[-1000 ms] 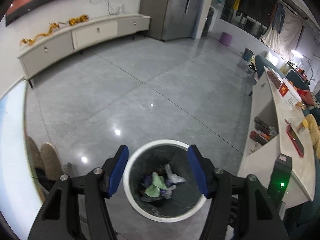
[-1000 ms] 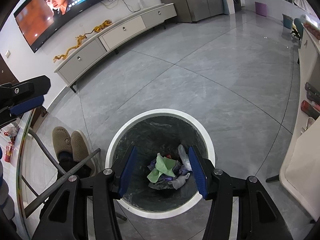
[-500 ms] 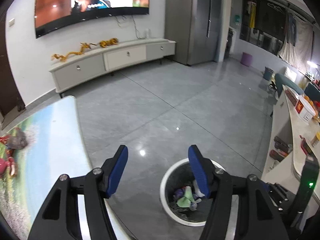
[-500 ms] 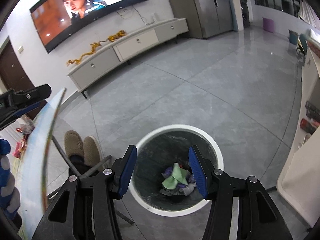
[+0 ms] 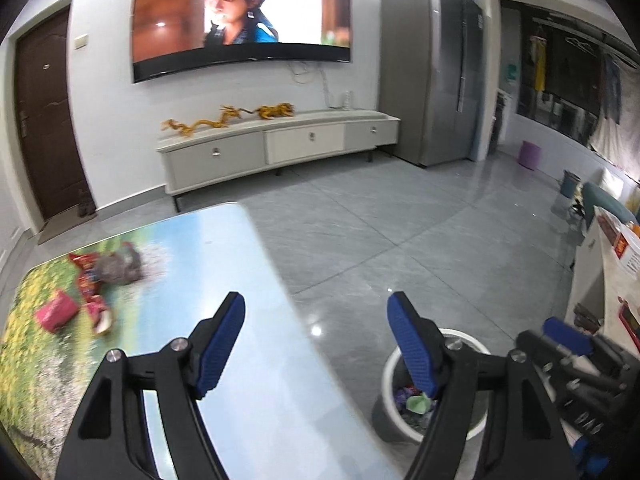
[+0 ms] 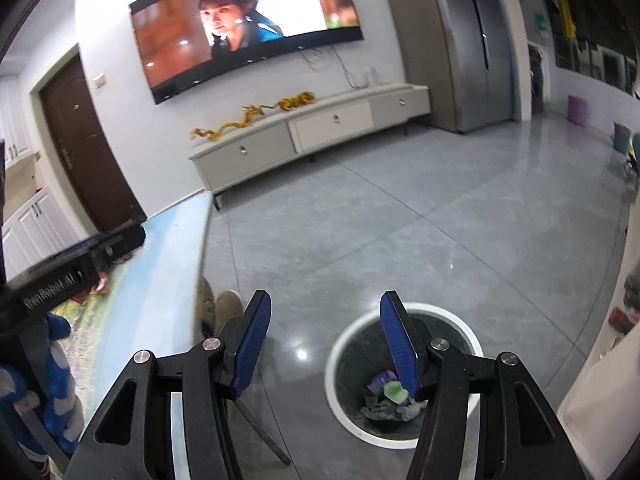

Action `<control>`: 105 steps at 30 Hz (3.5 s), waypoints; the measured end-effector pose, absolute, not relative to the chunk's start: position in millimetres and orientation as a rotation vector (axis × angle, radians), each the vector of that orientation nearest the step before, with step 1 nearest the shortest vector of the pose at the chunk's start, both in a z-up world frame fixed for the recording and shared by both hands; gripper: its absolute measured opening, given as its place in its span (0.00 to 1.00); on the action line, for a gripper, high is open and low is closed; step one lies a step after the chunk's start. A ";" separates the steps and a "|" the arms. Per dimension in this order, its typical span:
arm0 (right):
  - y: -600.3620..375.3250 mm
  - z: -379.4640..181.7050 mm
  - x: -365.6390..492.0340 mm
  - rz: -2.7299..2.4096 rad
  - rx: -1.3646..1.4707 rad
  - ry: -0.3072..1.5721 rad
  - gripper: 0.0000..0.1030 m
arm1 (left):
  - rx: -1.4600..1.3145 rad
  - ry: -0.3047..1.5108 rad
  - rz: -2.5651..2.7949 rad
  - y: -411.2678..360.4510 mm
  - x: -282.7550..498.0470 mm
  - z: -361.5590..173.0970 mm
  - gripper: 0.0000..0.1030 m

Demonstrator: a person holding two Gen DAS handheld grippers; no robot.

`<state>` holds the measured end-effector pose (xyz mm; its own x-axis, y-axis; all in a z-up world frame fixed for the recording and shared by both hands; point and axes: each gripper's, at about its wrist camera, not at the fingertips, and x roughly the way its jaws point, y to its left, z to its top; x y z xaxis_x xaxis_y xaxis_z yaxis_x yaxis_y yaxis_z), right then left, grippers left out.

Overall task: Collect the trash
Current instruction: 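Move both open tools back from the bin toward the remaining trash, then grasp the pink tissue pack with the left tool while the right tool grasps the pink wrapper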

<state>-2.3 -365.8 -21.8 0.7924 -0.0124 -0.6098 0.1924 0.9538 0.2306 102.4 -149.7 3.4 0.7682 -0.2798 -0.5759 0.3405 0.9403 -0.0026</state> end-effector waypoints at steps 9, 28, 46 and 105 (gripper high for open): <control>-316.2 7.1 5.7 -0.028 0.232 0.608 0.54 | 0.060 0.568 -0.204 -69.9 97.2 5.5 0.70; -210.5 23.6 27.1 0.134 0.120 0.614 0.55 | -0.047 0.621 0.045 92.5 94.7 -7.7 0.70; -149.4 12.8 56.8 0.207 0.076 0.661 0.55 | -0.108 0.666 0.139 162.7 110.3 -34.0 0.70; -43.3 -39.8 169.5 0.470 0.016 0.783 0.56 | -0.126 0.770 -0.145 194.1 214.1 -61.8 0.70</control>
<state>169.5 -43.3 -39.8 0.6112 0.4133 -0.6750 -0.4019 0.8968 0.1852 214.1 194.1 -61.8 0.7087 -0.1758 -0.6833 0.0838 0.9826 -0.1659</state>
